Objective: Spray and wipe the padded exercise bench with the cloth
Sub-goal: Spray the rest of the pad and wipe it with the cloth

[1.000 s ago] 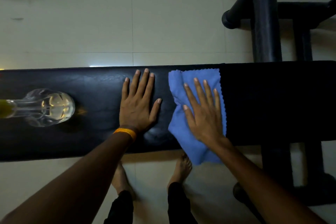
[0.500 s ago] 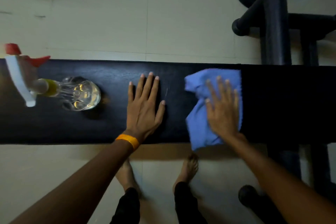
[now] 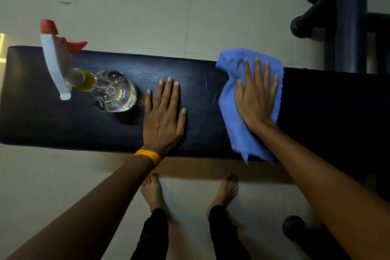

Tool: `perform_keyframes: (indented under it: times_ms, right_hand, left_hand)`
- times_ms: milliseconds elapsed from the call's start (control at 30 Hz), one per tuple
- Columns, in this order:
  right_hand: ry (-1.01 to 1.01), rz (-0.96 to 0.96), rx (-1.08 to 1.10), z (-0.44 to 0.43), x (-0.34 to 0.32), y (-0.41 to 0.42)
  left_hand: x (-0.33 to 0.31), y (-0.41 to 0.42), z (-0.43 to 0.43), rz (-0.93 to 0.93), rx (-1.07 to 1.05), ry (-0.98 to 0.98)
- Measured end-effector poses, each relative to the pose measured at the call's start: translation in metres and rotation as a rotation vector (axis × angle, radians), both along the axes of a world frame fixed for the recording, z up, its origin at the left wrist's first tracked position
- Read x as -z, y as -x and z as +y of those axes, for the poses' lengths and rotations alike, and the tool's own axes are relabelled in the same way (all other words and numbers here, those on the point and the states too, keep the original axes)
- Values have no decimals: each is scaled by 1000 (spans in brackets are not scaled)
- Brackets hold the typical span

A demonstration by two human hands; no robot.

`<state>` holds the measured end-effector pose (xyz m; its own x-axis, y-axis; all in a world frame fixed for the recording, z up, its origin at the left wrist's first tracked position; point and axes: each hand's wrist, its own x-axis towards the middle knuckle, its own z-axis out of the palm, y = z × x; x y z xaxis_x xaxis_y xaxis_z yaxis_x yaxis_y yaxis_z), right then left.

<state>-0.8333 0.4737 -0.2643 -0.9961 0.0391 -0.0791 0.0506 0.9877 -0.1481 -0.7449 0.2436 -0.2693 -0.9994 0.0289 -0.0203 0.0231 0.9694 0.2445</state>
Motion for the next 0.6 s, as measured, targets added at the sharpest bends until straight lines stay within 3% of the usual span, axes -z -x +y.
perform_keyframes:
  times_ms: [67,167,267,333,467,533,600]
  right_hand:
    - [15,17,115,-37,-3,4]
    - [13,11,-190,-74,-10,-59]
    - [52,-44,-386,-39,-11,-102]
    - [-7,-18,-255,3,-3,-80]
    - [-37,16,268,35,3,-18]
    - [-52,29,279,3,1,-21]
    - [-48,34,63,-27,-3,-49]
  left_hand:
    - [-1,0,0,11,-1,-3]
    - [-1,1,3,19,-5,-23]
    - [0,1,1,18,2,-34]
    - [-1,0,1,9,2,-25]
    - [-1,-1,6,-8,-2,25]
    - [-1,0,7,-23,-8,34]
    - [-2,1,6,-23,-3,23]
